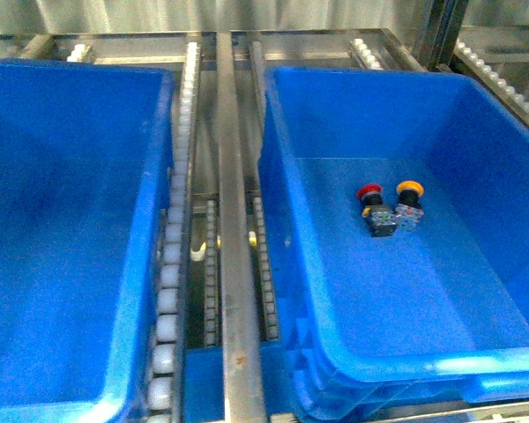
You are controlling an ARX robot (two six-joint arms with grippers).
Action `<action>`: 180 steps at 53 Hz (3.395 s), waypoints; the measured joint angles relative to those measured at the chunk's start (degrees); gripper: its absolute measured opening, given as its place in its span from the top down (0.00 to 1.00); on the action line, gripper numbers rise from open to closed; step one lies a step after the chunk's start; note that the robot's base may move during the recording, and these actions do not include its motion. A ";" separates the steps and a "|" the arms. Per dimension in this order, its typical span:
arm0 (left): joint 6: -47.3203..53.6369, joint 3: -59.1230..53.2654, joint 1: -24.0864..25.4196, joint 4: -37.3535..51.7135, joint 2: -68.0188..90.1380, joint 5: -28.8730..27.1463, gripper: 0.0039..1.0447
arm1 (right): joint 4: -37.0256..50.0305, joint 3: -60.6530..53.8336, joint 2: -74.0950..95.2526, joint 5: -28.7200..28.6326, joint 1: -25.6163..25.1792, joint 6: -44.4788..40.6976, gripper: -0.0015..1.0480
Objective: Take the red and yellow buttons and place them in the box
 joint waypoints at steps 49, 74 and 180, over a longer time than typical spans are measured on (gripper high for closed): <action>-0.02 0.00 0.00 0.00 0.00 -0.02 0.07 | -0.13 0.00 -0.02 -0.07 0.00 -0.02 0.07; 0.00 0.00 -0.04 0.00 0.00 -0.35 0.07 | -0.15 -0.02 -0.07 -0.63 -0.15 -0.04 0.07; 0.02 0.00 0.00 -0.02 0.00 -0.02 0.07 | -0.20 -0.02 -0.04 -0.13 -0.20 -0.04 0.07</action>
